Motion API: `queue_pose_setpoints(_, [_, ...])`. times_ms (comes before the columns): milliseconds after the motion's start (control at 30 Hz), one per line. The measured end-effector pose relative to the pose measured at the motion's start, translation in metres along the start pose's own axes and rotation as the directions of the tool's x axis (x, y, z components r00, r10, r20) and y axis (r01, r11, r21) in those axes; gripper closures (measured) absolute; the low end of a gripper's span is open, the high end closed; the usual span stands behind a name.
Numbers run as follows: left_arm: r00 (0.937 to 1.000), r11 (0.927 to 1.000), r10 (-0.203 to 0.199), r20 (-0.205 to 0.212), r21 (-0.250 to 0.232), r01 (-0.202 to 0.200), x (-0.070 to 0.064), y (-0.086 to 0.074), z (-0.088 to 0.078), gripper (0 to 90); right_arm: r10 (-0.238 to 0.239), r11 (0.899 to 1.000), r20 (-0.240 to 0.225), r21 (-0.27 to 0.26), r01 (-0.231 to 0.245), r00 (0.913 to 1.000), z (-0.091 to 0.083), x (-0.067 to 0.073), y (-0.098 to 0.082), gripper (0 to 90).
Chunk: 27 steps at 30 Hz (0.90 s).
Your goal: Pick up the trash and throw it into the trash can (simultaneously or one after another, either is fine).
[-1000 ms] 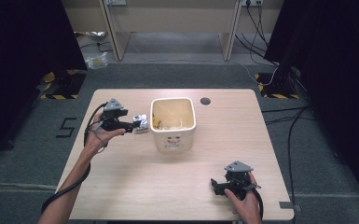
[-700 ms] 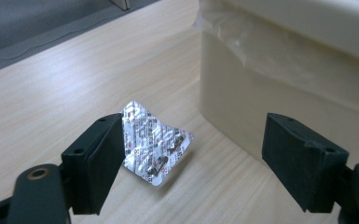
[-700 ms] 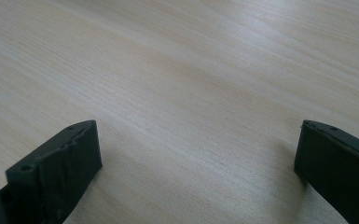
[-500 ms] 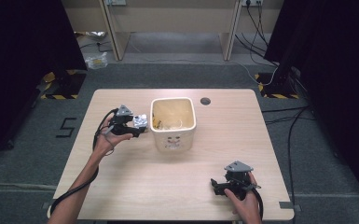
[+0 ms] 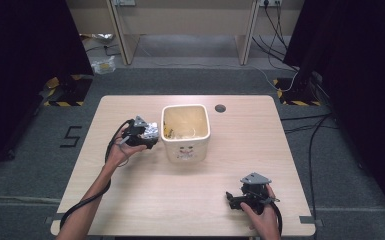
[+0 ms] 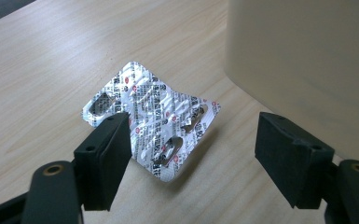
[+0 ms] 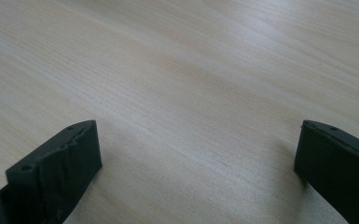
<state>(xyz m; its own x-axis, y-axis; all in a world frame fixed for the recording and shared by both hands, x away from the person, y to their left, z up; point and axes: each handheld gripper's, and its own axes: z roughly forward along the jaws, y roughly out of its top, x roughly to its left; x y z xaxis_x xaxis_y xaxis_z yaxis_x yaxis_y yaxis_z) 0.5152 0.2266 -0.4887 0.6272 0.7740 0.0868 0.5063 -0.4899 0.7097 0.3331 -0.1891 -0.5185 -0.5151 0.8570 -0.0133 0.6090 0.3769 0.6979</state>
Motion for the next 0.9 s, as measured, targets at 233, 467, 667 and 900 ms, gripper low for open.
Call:
queue_pose_setpoints(233, [0.9996, 0.9994, 0.025, -0.013, 0.022, -0.025, -0.002, 0.0, 0.008, 30.6, -0.001, 1.0, -0.001, 0.0, 0.001, 1.0, 0.0, 0.0, 0.0, 0.7])
queue_pose_setpoints(467, [0.9998, 0.9997, 0.013, -0.017, 0.021, -0.013, -0.001, 0.001, 0.014, 32.6, -0.005, 1.0, -0.002, 0.0, 0.005, 1.0, 0.0, 0.0, 0.0, 0.8])
queue_pose_setpoints(667, [0.9999, 0.9996, -0.013, -0.009, 0.024, 0.013, 0.003, 0.0, 0.018, 37.2, -0.005, 1.0, -0.003, -0.001, 0.005, 1.0, 0.0, 0.0, 0.0, 0.7])
queue_pose_setpoints(900, [0.9999, 0.9993, -0.012, -0.007, 0.034, 0.013, 0.005, -0.003, 0.022, 48.7, -0.005, 1.0, -0.002, 0.0, 0.005, 1.0, 0.0, 0.0, 0.0, 0.7])
